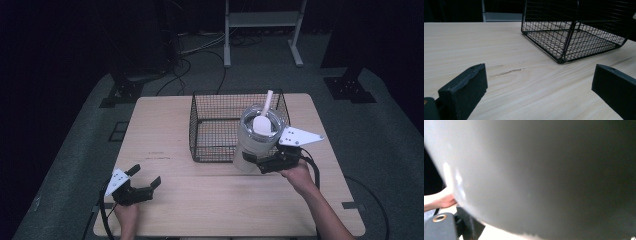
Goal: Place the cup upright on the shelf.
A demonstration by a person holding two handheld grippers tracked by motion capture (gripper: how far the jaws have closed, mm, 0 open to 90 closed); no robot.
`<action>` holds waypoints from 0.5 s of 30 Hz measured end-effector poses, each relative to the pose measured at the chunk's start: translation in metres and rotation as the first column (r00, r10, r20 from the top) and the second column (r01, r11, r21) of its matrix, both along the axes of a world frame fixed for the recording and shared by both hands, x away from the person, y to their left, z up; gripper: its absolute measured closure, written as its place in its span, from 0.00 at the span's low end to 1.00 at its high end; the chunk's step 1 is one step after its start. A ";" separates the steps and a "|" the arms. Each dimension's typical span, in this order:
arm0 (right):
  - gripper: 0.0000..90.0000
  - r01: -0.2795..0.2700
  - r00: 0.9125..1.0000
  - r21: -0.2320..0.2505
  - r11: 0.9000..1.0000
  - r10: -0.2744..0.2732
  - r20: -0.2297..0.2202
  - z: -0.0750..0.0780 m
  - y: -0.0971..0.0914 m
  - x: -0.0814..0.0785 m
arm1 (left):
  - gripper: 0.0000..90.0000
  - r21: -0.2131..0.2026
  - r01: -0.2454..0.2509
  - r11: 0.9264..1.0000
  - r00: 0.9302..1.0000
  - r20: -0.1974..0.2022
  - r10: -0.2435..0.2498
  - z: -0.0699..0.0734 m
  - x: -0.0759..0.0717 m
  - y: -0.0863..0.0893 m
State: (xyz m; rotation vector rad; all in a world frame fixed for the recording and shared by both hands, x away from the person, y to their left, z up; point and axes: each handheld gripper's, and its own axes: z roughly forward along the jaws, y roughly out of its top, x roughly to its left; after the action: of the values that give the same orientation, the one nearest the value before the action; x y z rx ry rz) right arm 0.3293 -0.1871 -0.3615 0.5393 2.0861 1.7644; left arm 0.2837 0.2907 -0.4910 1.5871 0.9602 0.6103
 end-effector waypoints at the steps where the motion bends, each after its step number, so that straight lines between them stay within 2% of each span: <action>1: 0.10 0.003 1.000 0.002 1.000 -0.003 0.000 0.002 0.001 0.002 | 0.00 -0.001 0.000 1.000 1.000 0.000 0.000 0.000 0.000 0.000; 2: 0.10 0.004 1.000 0.010 1.000 -0.004 -0.003 0.004 0.002 0.003 | 0.00 -0.006 -0.002 1.000 1.000 -0.001 0.002 0.000 0.000 0.000; 15: 0.10 0.000 1.000 -0.023 1.000 0.001 0.014 0.026 0.016 0.033 | 0.00 -0.003 0.003 1.000 1.000 0.000 -0.003 0.000 0.000 0.000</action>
State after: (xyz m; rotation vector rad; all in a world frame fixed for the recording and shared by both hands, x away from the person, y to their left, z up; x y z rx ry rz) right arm 0.3622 -0.1712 -0.3359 0.5181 2.0940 1.7378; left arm 0.2836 0.2908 -0.4909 1.5858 0.9582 0.6069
